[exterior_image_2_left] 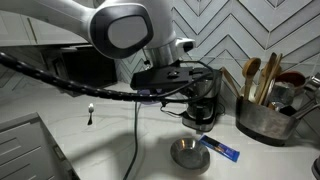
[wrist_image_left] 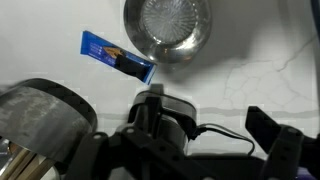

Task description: Remove the kettle from the coffee machine and put it on the counter

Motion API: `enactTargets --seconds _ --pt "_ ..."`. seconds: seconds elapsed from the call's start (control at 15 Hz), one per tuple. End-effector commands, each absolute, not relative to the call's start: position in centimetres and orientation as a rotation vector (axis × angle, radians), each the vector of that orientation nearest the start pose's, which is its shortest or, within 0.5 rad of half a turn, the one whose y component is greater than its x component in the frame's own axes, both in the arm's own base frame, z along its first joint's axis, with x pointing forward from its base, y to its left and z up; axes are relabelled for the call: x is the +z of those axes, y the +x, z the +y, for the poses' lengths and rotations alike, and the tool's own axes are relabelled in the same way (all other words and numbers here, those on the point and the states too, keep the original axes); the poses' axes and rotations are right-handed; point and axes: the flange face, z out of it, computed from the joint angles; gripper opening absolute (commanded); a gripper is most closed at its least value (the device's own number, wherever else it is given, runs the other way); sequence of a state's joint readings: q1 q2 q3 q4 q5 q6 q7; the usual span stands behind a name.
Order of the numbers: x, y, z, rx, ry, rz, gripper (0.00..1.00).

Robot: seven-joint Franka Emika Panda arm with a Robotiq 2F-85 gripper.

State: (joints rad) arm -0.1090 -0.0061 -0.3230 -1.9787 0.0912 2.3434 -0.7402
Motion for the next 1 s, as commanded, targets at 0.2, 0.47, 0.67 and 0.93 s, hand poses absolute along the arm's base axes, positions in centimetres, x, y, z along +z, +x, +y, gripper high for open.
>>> enactTargets --seconds 0.2,0.47,0.67,0.93 --pt "49.7 54.9 -25.7 -0.566 -3.212 -0.42 1.0" --pt "50.1 55.1 -25.6 -0.578 -3.213 -0.423 1.0" --pt "49.9 55.6 -26.1 -0.58 -3.21 -0.404 1.0" --pt "48.9 57.7 -28.1 -0.695 -3.163 -0.341 1.0"
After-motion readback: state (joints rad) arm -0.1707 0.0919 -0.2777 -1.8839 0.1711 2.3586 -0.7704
